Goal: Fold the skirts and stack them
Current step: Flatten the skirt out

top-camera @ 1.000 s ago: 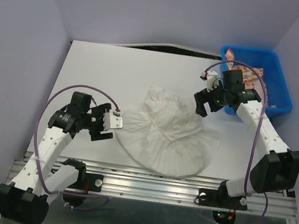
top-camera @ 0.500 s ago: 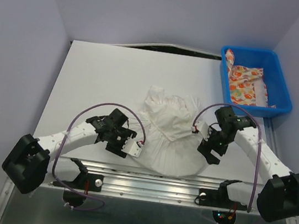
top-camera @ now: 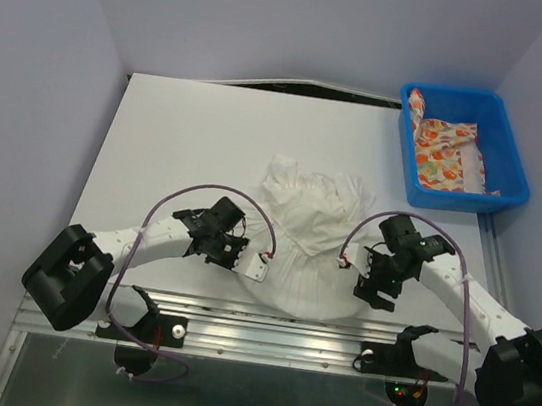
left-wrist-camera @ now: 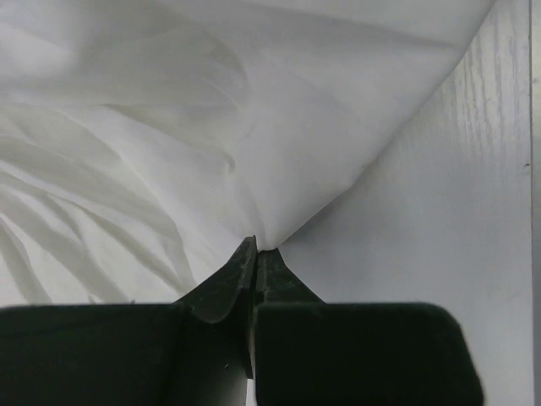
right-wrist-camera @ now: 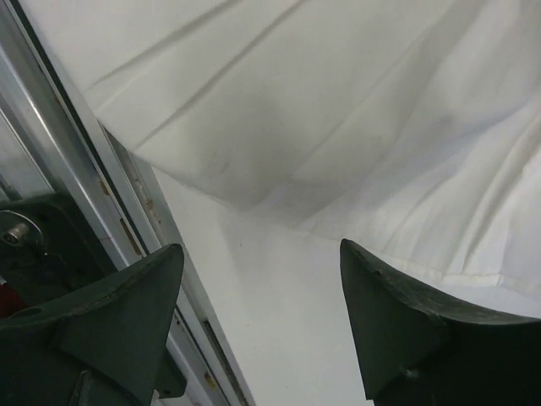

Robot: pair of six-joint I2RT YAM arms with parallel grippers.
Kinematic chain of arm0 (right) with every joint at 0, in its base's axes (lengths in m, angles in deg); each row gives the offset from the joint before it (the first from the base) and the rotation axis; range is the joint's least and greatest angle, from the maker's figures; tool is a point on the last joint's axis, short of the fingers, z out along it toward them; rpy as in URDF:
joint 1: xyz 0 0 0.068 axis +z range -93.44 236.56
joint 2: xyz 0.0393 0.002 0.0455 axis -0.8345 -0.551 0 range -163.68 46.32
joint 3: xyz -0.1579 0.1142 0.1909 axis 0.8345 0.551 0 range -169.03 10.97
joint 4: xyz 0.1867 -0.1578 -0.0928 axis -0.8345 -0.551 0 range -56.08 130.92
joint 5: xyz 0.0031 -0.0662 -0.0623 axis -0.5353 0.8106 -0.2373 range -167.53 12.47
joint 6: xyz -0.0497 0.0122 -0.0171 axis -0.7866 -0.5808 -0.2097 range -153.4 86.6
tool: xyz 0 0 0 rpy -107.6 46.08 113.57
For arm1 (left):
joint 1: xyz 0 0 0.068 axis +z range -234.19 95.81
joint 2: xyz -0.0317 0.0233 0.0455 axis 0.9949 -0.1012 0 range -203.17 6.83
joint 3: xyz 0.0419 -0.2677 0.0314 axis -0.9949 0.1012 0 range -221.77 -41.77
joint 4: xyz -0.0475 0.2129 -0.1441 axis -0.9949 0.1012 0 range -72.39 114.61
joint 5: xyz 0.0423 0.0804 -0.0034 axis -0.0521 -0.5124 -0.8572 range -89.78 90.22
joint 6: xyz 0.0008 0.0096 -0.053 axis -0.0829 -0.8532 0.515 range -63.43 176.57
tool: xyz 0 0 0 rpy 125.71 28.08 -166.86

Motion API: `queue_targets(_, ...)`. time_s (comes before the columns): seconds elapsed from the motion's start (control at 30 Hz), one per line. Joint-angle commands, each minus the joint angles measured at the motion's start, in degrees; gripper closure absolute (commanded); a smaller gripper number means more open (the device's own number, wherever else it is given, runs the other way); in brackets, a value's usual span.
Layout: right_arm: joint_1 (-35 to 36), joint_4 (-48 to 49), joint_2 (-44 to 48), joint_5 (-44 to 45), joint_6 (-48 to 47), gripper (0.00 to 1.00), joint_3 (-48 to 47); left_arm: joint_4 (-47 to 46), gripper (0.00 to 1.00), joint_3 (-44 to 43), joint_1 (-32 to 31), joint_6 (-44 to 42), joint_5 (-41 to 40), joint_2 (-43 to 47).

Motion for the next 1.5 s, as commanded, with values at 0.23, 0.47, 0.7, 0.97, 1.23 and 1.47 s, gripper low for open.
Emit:
queue_targets(0.23,12.26,12.61,-3.24,4.23,-2.83,0.25,5.19,3.96,1.0,-4.26,0.98,9.82,4.9,1.6)
queue_targets(0.47,14.2,20.35,-5.7,9.52,-3.98,0.55,10.13,6.86,1.0,-9.79,5.81,12.9,10.43,-1.92)
queue_targets(0.7,14.2,10.28,0.43,5.41,1.72,0.99,-0.65,18.52,1.0,-14.88,9.24,10.0,13.15,3.07)
queue_targets(0.97,14.2,4.62,6.16,5.65,9.38,0.99,-14.55,29.1,1.0,-30.24,10.12,10.69,18.87,6.88)
queue_targets(1.23,-12.37,12.53,-13.91,-10.91,14.55,0.99,-28.43,15.24,1.0,-53.87,17.84,27.61,20.79,-19.09)
queue_targets(1.47,-16.03,15.34,-34.85,-16.23,28.86,0.99,-41.72,-1.2,1.0,-64.02,22.25,51.27,18.27,-36.08)
